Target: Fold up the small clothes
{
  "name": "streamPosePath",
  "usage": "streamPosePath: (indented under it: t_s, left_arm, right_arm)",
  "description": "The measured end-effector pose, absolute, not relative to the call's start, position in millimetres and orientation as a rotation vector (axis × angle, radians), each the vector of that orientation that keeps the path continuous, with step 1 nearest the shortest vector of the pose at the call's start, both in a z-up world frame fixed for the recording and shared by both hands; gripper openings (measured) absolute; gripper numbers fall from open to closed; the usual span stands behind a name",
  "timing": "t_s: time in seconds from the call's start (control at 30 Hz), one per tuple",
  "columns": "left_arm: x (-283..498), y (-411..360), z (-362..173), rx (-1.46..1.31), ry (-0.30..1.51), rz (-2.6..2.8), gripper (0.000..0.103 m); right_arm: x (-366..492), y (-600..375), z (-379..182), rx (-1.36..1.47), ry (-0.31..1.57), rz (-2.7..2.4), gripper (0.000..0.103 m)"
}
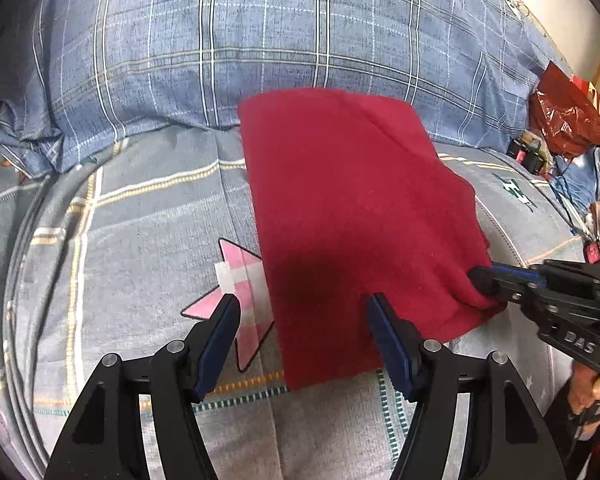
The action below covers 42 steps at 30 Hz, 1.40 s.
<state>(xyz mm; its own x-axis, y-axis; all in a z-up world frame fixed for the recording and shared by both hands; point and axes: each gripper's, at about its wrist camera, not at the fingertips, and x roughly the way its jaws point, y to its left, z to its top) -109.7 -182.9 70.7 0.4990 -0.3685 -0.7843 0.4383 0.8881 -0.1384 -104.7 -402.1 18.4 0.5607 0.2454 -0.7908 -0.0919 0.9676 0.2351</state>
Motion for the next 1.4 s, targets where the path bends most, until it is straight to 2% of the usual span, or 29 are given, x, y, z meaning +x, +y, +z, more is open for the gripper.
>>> streamPosePath:
  t_s: [0.17,0.23,0.27,0.3,0.33,0.47,0.67,0.7,0.77,0.8,0.9,0.97,1.0,1.03,1.07,1.13,1.23,1.4]
  left_arm:
    - [-104.6,-181.6,73.9,0.088,0.911,-0.472,0.066]
    - [-101.4,-181.3,75.0,0.086,0.908,-0.469,0.066]
    - [-99.7,-182.1,75.3,0.086,0.905,-0.467,0.066]
    - [-97.7,-183.5,76.1,0.086,0.900,-0.467,0.066]
    - [-95.3,-185.3,76.7,0.085,0.898,-0.470,0.066]
    - [-81.9,-190.0,75.6,0.052,0.908,-0.481,0.069]
    - [-45.9,-182.7,59.7,-0.102,0.969,-0.585,0.072]
    - [-40.2,-181.7,56.0,-0.124,0.980,-0.601,0.073]
    - [-28.5,-181.7,47.0,-0.156,1.006,-0.624,0.077]
    - [-22.7,-183.3,41.6,-0.161,1.018,-0.628,0.080]
    - [-13.5,-190.4,30.9,-0.177,1.027,-0.654,0.081]
    - [-13.1,-195.8,29.0,-0.161,1.000,-0.652,0.076]
    - [-12.5,-196.9,28.8,-0.150,0.993,-0.646,0.073]
    - [-12.7,-197.8,29.4,-0.149,0.992,-0.646,0.066]
    - [-13.3,-195.5,33.1,-0.150,0.989,-0.645,0.057]
    - [-18.1,-189.8,42.4,-0.146,0.982,-0.650,0.050]
    - [-32.9,-167.9,65.0,-0.147,0.942,-0.649,0.049]
    - [-57.7,-134.1,87.6,-0.117,0.896,-0.612,0.049]
  right_arm:
    - [-116.0,-405.3,25.9,0.163,0.951,0.210,0.007]
    - [-118.4,-411.4,34.2,0.213,0.912,0.192,0.017]
    - [-121.4,-415.2,39.4,0.250,0.877,0.171,0.036]
    - [-123.0,-419.0,44.0,0.280,0.843,0.158,0.064]
    - [-123.9,-423.1,48.9,0.313,0.800,0.151,0.080]
    - [-101.0,-426.9,49.1,0.340,0.787,0.082,0.083]
    - [-63.7,-448.3,18.5,0.412,0.848,-0.013,0.094]
    - [-60.8,-451.4,13.0,0.425,0.858,-0.017,0.100]
    - [-55.8,-461.1,0.8,0.482,0.881,-0.009,0.103]
    - [-53.8,-465.1,-4.4,0.509,0.891,-0.001,0.103]
    - [-50.3,-466.2,-7.5,0.517,0.857,0.036,0.102]
    - [-43.7,-458.2,-9.8,0.494,0.864,0.085,0.095]
    - [-41.4,-452.8,-9.6,0.473,0.860,0.096,0.080]
    - [-40.0,-445.1,-8.4,0.440,0.860,0.111,0.070]
    - [-40.4,-438.7,-4.5,0.406,0.852,0.104,0.066]
    - [-43.5,-423.5,9.0,0.302,0.841,0.085,0.052]
    - [-51.6,-411.7,28.4,0.278,0.827,0.114,0.046]
    - [-64.0,-385.5,53.9,0.299,0.795,0.184,0.045]
